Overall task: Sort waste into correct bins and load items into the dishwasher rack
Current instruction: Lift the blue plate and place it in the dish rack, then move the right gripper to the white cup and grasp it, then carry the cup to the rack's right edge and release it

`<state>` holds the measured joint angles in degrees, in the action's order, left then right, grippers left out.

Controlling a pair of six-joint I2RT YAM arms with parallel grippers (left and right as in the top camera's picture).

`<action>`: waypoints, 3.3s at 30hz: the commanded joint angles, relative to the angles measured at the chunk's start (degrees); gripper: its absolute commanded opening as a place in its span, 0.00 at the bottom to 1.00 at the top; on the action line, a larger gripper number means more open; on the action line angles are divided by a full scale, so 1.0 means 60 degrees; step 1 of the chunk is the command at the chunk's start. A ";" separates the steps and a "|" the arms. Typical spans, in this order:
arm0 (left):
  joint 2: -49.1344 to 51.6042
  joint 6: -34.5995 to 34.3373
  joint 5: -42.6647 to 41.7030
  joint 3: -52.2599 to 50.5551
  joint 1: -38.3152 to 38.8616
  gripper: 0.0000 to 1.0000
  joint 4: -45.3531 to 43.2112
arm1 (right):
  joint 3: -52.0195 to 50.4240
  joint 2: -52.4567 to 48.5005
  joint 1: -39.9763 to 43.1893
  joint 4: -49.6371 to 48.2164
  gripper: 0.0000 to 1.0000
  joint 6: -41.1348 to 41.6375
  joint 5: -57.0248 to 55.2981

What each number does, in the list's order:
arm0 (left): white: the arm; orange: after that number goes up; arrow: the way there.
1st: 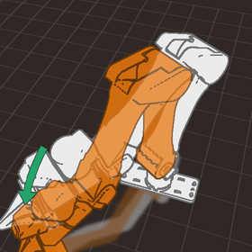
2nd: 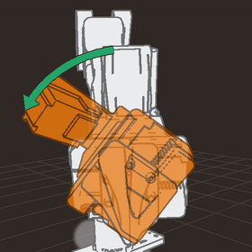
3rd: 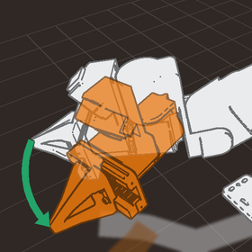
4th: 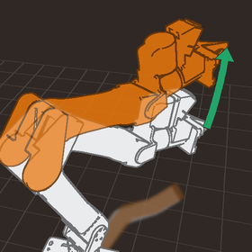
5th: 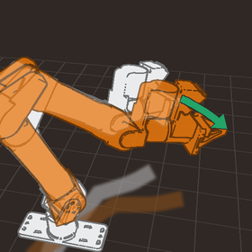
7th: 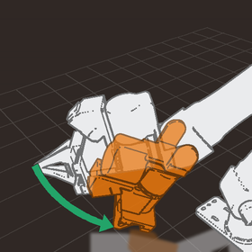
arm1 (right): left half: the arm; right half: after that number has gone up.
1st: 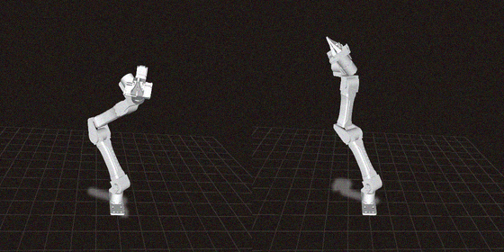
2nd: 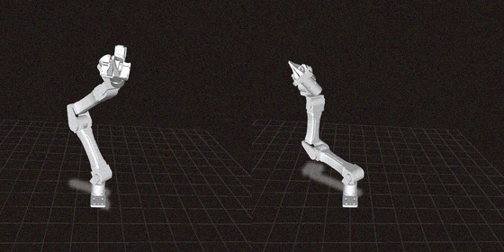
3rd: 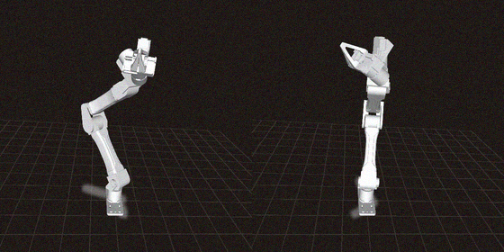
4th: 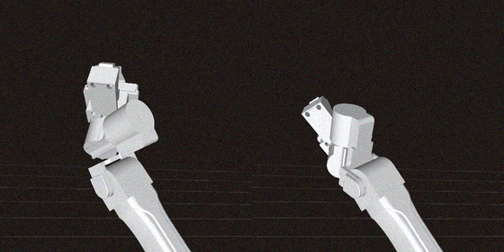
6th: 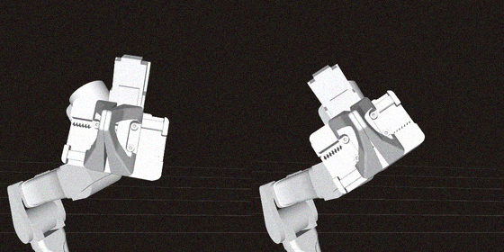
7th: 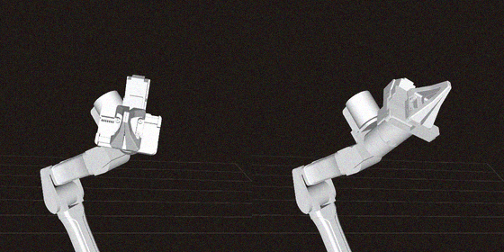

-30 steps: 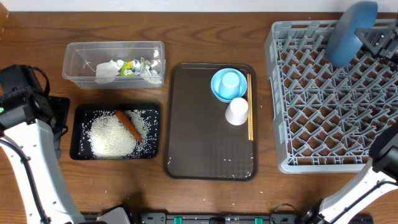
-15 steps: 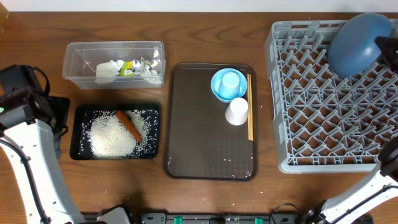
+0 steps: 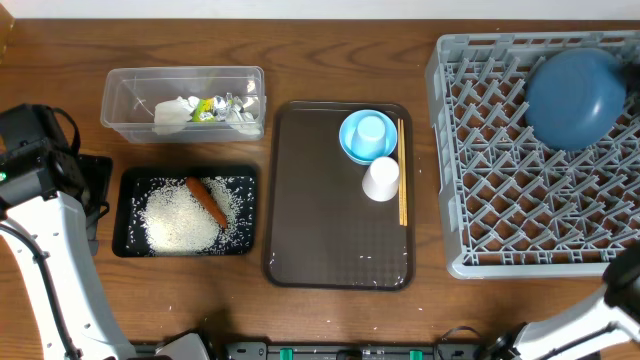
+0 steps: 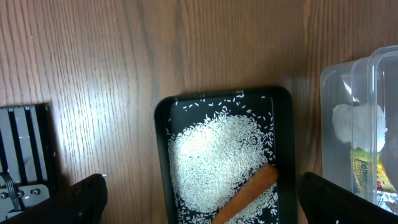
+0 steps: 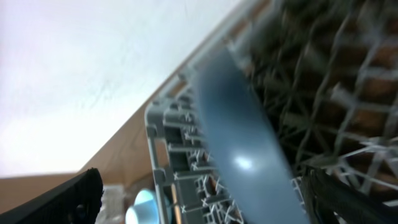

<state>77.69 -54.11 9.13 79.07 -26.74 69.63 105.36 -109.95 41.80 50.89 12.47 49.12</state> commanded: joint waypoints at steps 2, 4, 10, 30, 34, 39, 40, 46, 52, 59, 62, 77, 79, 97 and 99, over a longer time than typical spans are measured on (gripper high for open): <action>0.0047 0.0084 0.0055 0.0066 -0.0040 0.99 0.0036 | 0.0084 0.1854 -0.0055 -0.0168 0.99 0.1173 -0.1450; 0.0047 0.0084 0.0055 0.0066 -0.0040 0.99 0.0036 | 0.0084 0.2535 -0.0138 -0.0168 0.99 0.1461 -0.1821; 0.0047 0.0084 0.0055 0.0066 -0.0040 0.99 0.0036 | 0.0084 0.4127 -0.1220 -0.0131 0.99 0.1457 -0.1993; 0.0047 0.0087 0.0055 0.0066 -0.0040 0.99 0.0036 | 0.0084 0.2856 -0.9974 0.2320 0.99 0.1264 -0.7715; 0.0047 0.0084 0.0055 0.0066 -0.0040 0.99 0.0033 | 0.0084 0.1705 -1.0710 0.2914 0.99 0.1636 -0.8269; 0.0047 0.0084 0.0055 0.0066 -0.0040 0.99 0.0036 | 0.0084 0.0441 -1.1162 0.3340 0.99 0.1636 -0.8291; 0.0047 0.0084 0.0055 0.0066 -0.0040 0.99 0.0036 | 0.0084 0.0226 -1.1234 0.3417 0.99 0.1636 -0.8287; 0.0047 0.0084 0.0055 0.0066 -0.0040 0.99 0.0033 | 0.0080 -0.0532 -1.1624 0.3719 0.99 0.1636 -0.8291; 0.0047 0.0084 0.0055 0.0066 -0.0040 0.99 0.0033 | 0.0080 -0.1111 -1.1985 0.4138 0.99 0.2069 -0.8892; 0.0047 0.0084 0.0055 0.0066 -0.0040 0.99 0.0033 | 0.0007 -0.1905 -1.1989 0.4273 0.99 0.2561 -0.9180; 0.0047 0.0084 0.0055 0.0066 -0.0040 0.99 0.0033 | -0.0025 -0.2171 -1.1989 0.4273 0.99 0.2561 -0.9173; 0.0047 0.0084 0.0055 0.0066 -0.0040 0.99 0.0033 | -0.0670 -0.2284 -1.2032 0.3759 0.77 0.2565 -0.9020; 0.0047 0.0084 0.0055 0.0066 -0.0040 0.99 0.0033 | -0.1009 -0.2284 -1.2036 0.3373 0.77 0.2565 -0.8754; 0.0047 0.0084 0.0055 0.0066 -0.0040 0.99 0.0033 | -0.1348 -0.1399 -1.1970 0.2721 0.54 0.2448 -0.8725; 0.0047 0.0084 0.0055 0.0066 -0.0040 0.99 0.0036 | -0.1348 -0.1100 -1.1934 0.2743 0.55 0.2437 -0.8725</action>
<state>77.69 -54.11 9.15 79.07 -26.74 69.63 97.32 -121.01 -29.80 67.29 27.16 -2.98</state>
